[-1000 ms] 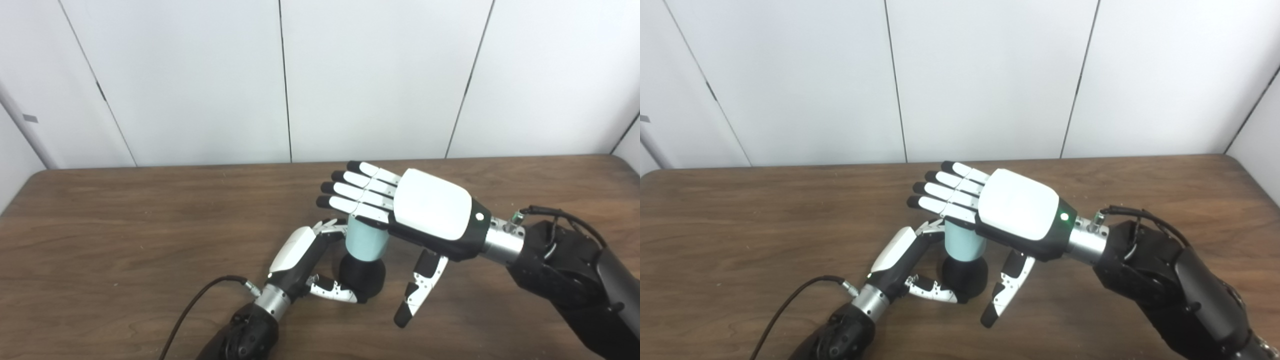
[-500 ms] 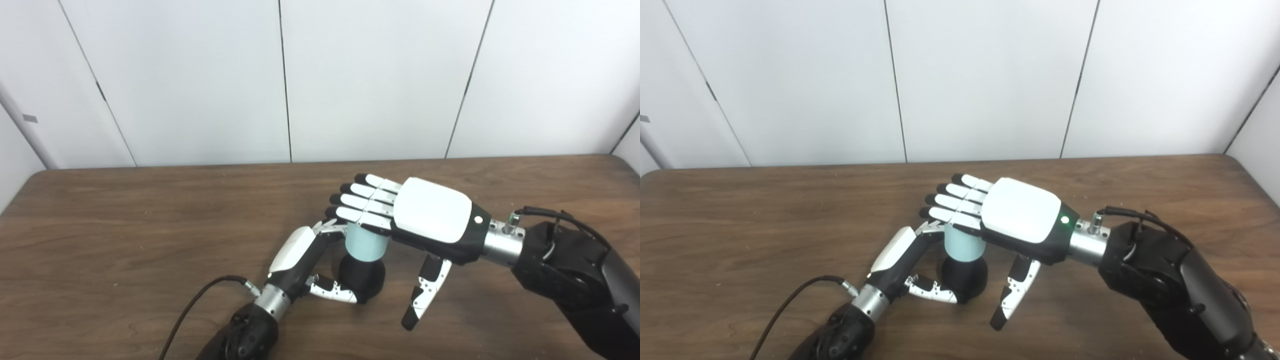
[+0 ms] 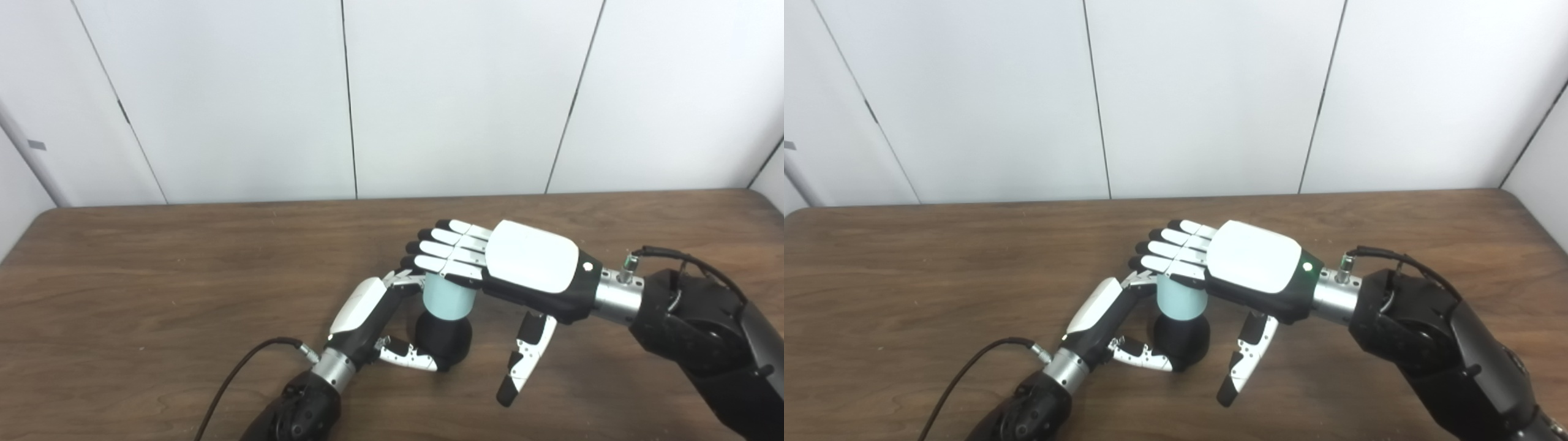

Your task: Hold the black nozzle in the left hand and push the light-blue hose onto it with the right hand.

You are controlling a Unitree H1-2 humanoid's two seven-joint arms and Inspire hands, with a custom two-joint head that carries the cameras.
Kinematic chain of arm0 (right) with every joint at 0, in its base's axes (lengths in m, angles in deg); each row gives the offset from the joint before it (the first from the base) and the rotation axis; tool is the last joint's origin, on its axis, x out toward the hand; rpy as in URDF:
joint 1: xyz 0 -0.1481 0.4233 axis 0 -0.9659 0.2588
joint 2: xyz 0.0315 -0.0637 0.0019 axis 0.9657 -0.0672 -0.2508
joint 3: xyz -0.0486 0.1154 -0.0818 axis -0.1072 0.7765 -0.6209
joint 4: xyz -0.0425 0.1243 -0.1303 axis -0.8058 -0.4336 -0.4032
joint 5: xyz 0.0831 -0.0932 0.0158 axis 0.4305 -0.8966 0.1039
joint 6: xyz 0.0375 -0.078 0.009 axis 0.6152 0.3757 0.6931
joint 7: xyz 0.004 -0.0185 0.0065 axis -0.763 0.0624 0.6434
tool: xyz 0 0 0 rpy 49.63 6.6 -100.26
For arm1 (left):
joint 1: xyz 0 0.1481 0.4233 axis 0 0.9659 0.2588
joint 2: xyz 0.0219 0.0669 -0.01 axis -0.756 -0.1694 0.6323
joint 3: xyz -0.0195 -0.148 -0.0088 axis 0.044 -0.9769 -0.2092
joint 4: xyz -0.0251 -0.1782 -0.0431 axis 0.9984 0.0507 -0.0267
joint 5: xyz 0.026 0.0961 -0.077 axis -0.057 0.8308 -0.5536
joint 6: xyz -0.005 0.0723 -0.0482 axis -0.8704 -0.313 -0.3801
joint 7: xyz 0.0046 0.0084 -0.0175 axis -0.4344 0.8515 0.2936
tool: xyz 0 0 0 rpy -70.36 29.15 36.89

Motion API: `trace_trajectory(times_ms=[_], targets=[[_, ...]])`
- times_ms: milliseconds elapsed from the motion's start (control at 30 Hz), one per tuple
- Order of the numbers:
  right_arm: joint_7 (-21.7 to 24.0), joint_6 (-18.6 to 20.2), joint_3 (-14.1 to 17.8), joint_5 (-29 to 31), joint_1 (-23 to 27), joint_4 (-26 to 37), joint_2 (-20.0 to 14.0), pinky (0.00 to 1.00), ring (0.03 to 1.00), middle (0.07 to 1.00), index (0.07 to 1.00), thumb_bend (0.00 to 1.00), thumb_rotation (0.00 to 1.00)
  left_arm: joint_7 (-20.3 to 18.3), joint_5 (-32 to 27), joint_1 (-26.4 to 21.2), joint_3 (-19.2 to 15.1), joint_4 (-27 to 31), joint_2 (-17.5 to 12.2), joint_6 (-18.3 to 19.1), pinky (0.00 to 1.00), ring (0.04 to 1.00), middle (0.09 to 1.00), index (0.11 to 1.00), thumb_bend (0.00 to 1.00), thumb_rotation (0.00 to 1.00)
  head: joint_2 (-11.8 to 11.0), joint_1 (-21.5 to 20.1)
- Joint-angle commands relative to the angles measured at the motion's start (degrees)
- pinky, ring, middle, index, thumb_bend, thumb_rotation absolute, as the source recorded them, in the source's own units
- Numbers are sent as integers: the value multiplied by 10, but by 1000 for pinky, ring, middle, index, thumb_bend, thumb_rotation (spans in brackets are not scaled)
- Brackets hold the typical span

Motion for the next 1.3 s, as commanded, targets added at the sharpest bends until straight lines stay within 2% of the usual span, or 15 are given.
trace_trajectory(times_ms=[0,367,833,1267], targets=[[6,0,4,10,12,-4,-6,1000,1000,1000,990,979,732,-33,17,58,16,-38,-14,34,1000,936,799,482,521,74,1,1],[12,-20,-5,20,13,-24,-10,1000,1000,1000,1000,984,767,-35,16,58,17,-36,-15,38,1000,936,799,482,521,74,2,0],[12,-35,-12,2,5,-22,-11,1000,1000,1000,1000,989,771,-34,16,59,17,-36,-16,36,1000,936,799,482,521,74,3,0],[0,-47,-22,-20,-7,0,-33,1000,1000,1000,1000,972,789,-34,15,60,17,-34,-18,33,1000,936,799,482,521,74,4,-1]])
